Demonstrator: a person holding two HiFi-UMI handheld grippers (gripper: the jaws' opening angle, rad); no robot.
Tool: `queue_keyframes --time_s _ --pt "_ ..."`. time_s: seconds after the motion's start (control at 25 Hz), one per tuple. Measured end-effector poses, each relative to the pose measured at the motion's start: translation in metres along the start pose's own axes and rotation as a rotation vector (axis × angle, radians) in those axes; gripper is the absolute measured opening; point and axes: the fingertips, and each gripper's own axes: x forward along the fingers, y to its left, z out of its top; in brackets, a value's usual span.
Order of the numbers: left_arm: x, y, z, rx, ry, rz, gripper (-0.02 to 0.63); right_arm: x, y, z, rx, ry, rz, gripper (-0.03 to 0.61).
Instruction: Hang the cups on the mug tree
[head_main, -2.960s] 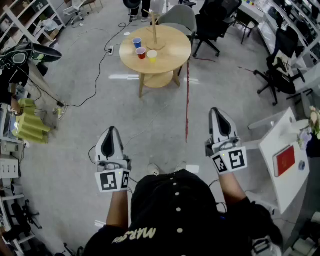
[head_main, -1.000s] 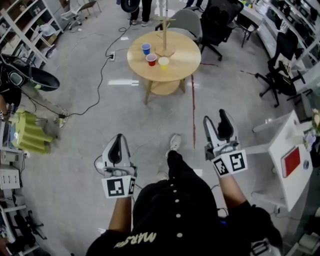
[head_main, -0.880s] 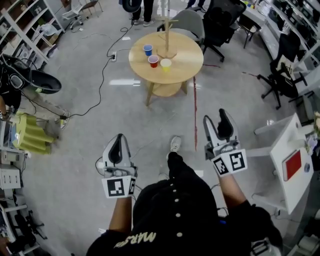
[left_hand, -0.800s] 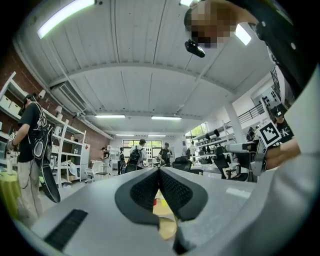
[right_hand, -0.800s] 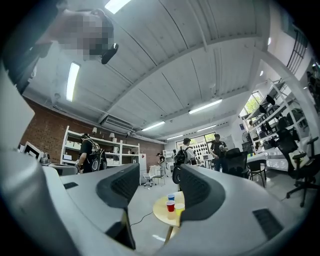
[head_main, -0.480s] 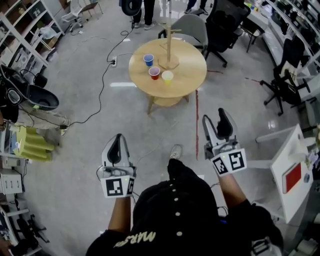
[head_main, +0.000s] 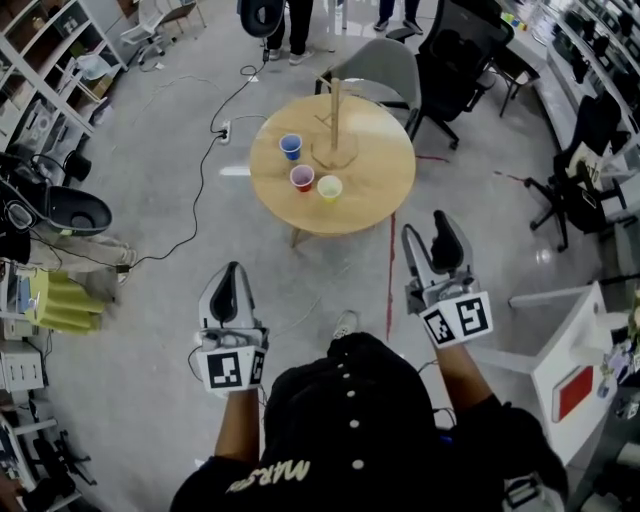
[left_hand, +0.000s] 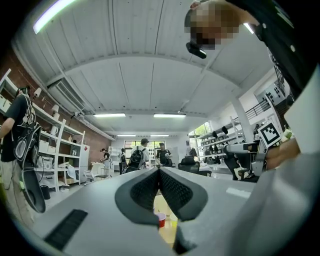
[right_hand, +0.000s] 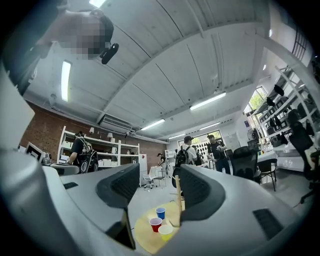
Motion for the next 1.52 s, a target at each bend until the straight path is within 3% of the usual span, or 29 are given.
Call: queue_keyframes --time_s 0.2,0.4,0.68,1.24,1.52 --pt "0.051 -0.014 0.000 0.049 0.000 -0.004 -0.005 0.035 -0.043 -0.001 0.015 0.005 0.023 0.240" --pt "0.081 -0.013 -0.006 0.016 0.011 -0.001 -0.005 0.064 -0.058 -0.015 0.029 0.024 0.031 0.241" --pt "0.126 0.021 -0.021 -0.016 0.033 -0.005 -0.005 0.113 -0.065 -0.027 0.033 0.035 0.018 0.241" --pt "0.292 0.102 -0.032 -0.030 -0.003 -0.156 -0.005 0.248 -0.104 -0.045 0.012 0.015 -0.116 0.241" --pt "0.359 0.125 -0.040 -0.054 0.017 -0.257 -0.005 0.291 -0.110 -0.055 0.006 0.029 -0.158 0.241"
